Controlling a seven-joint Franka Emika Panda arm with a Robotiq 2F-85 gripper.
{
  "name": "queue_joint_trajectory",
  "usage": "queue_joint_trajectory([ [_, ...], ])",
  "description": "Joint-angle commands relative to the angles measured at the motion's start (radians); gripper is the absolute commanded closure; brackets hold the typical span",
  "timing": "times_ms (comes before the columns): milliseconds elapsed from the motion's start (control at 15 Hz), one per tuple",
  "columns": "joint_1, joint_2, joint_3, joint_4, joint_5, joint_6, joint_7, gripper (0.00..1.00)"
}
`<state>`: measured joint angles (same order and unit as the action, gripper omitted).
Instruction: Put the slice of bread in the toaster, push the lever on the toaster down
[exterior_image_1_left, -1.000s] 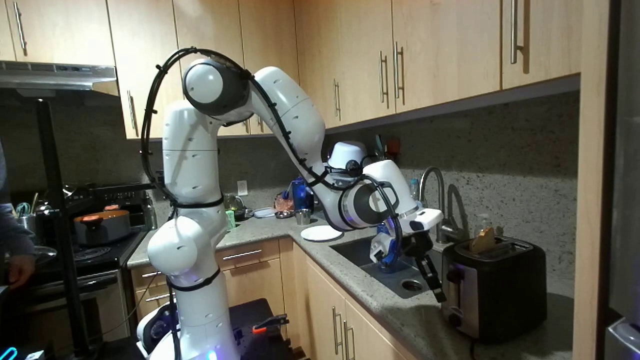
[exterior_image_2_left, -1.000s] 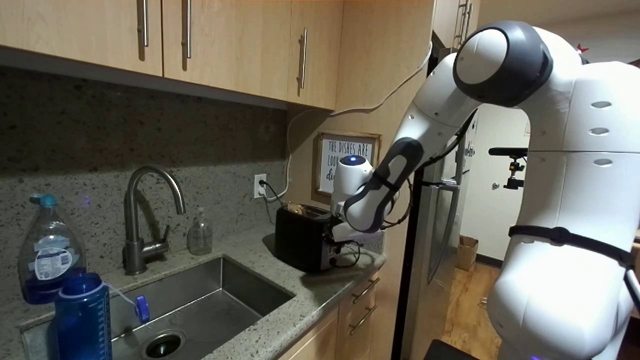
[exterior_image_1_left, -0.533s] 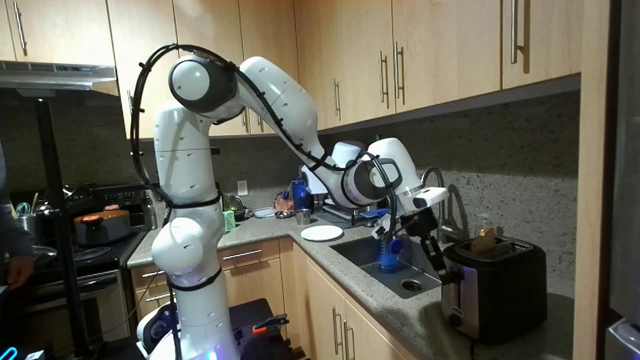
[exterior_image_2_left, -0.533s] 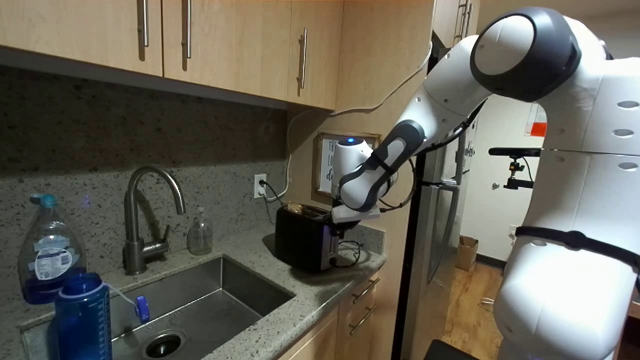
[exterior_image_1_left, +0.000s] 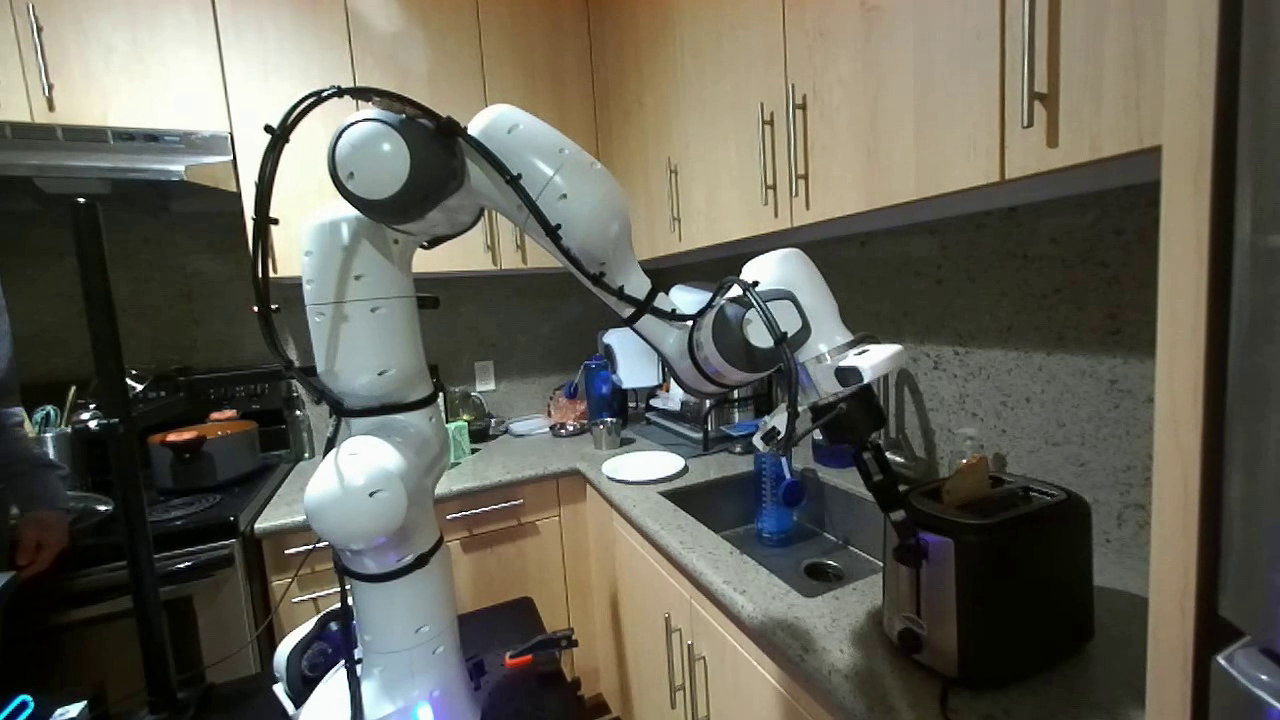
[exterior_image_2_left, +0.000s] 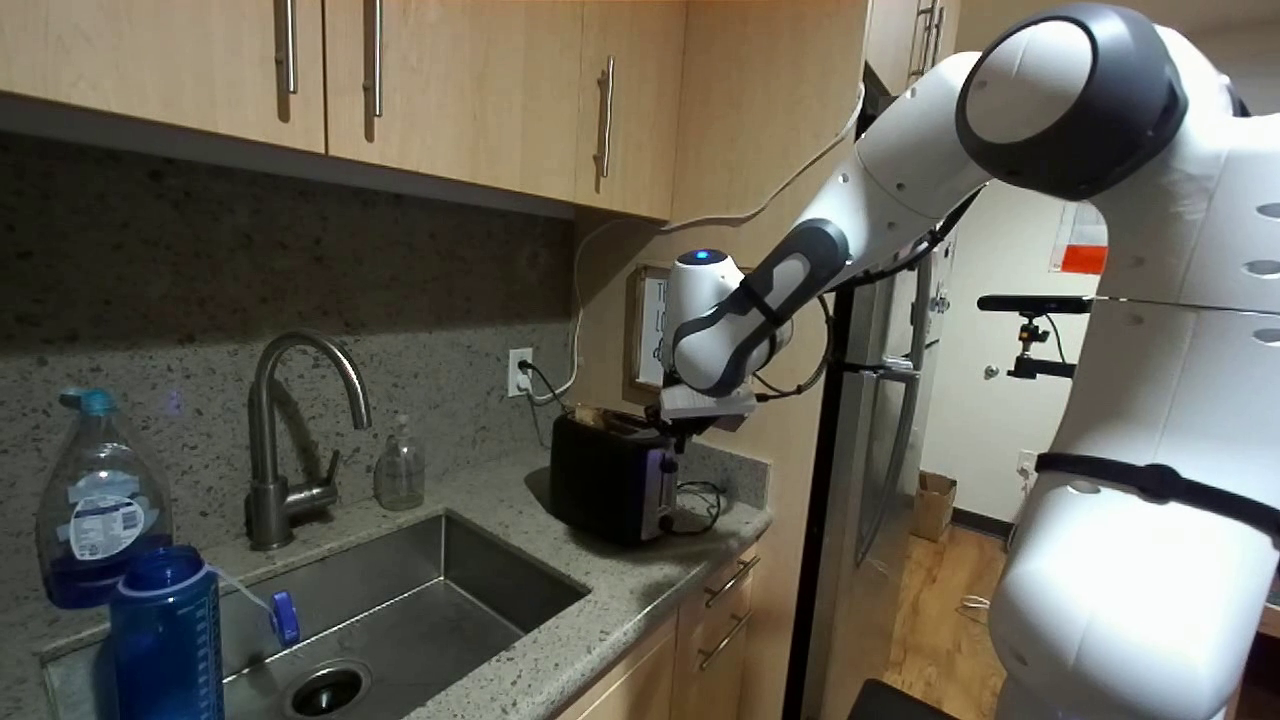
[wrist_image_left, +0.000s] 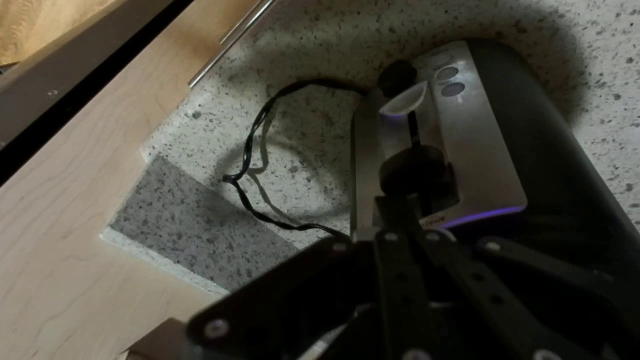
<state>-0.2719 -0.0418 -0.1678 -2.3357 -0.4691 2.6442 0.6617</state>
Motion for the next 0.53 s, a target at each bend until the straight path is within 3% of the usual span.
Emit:
queue_joint_trajectory([
  [0,0.017,-0.002,-0.010,0.007,0.054,0.013,-0.052,1.00],
  [467,0.022,-0.006,-0.010,0.009,0.166,-0.020,-0.132,1.00],
])
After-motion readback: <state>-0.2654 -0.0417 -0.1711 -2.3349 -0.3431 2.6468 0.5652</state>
